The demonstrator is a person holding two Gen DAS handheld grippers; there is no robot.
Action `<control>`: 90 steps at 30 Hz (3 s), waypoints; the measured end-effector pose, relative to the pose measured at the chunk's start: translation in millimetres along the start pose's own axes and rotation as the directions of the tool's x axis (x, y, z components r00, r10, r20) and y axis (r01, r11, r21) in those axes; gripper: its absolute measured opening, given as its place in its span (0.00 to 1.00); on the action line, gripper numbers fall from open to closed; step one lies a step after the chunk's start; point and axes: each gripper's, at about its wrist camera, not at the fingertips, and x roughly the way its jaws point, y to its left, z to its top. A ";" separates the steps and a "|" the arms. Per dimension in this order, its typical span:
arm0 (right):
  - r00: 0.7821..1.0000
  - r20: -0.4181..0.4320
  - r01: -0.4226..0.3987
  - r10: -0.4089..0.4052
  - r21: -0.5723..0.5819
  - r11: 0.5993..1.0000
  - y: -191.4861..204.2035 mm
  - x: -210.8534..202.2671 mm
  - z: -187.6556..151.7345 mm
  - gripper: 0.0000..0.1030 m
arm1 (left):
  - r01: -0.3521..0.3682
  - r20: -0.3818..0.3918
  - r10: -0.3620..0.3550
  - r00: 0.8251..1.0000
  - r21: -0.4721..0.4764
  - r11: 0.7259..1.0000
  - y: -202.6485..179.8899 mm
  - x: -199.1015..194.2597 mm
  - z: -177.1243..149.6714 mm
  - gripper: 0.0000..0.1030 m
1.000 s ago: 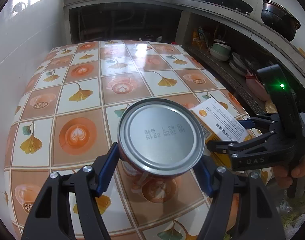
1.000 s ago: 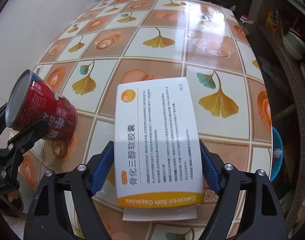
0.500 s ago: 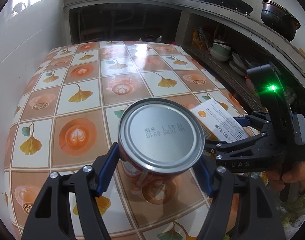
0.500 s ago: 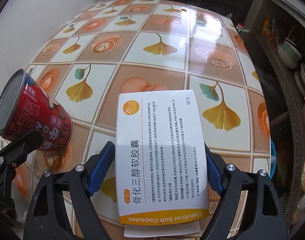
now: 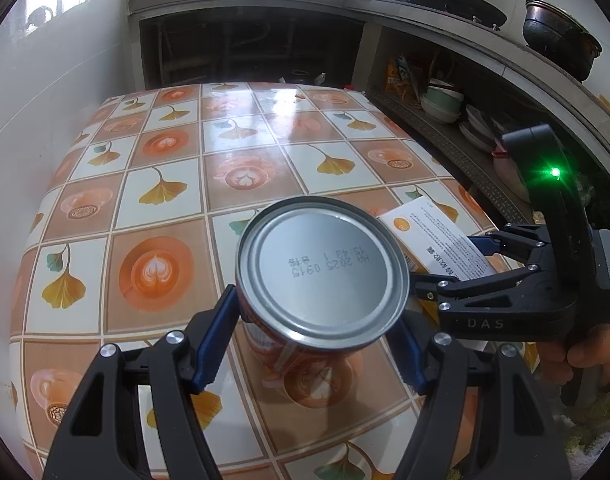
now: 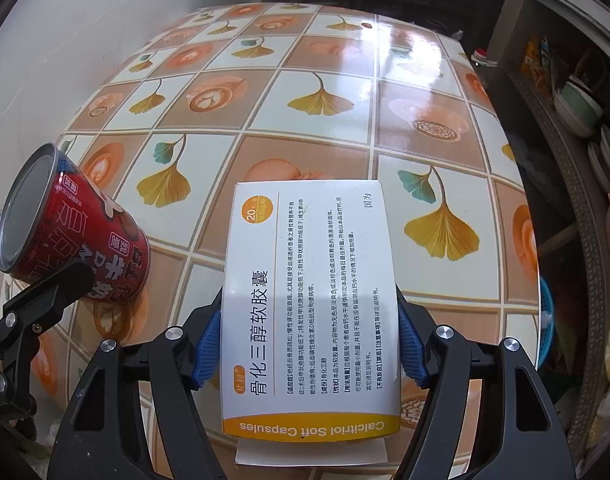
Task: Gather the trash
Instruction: 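Hold the red can and medicine box above the table, then carry the red can and medicine box over to the blue wastebasket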
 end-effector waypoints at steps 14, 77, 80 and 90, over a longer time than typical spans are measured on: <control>1.000 0.023 -0.021 0.021 0.021 1.000 -6.8 -9.0 1.4 0.65 | -0.002 -0.002 0.002 1.000 -0.021 1.000 3.1 -0.6 1.3 0.66; 0.953 0.255 -0.014 -0.164 0.580 0.815 -253.5 -115.7 -98.7 0.65 | 0.277 -0.020 -0.282 0.959 0.275 0.921 -198.7 33.5 120.5 0.65; 0.959 0.178 0.046 -0.222 0.672 0.739 -296.8 -105.7 -134.7 0.65 | 0.355 -0.088 -0.345 0.934 0.301 0.885 -245.3 65.2 133.9 0.65; 0.991 0.011 0.067 -0.131 0.814 0.577 -388.9 -15.0 -185.6 0.65 | 0.466 -0.383 -0.342 0.858 0.299 0.833 -370.3 209.6 140.3 0.65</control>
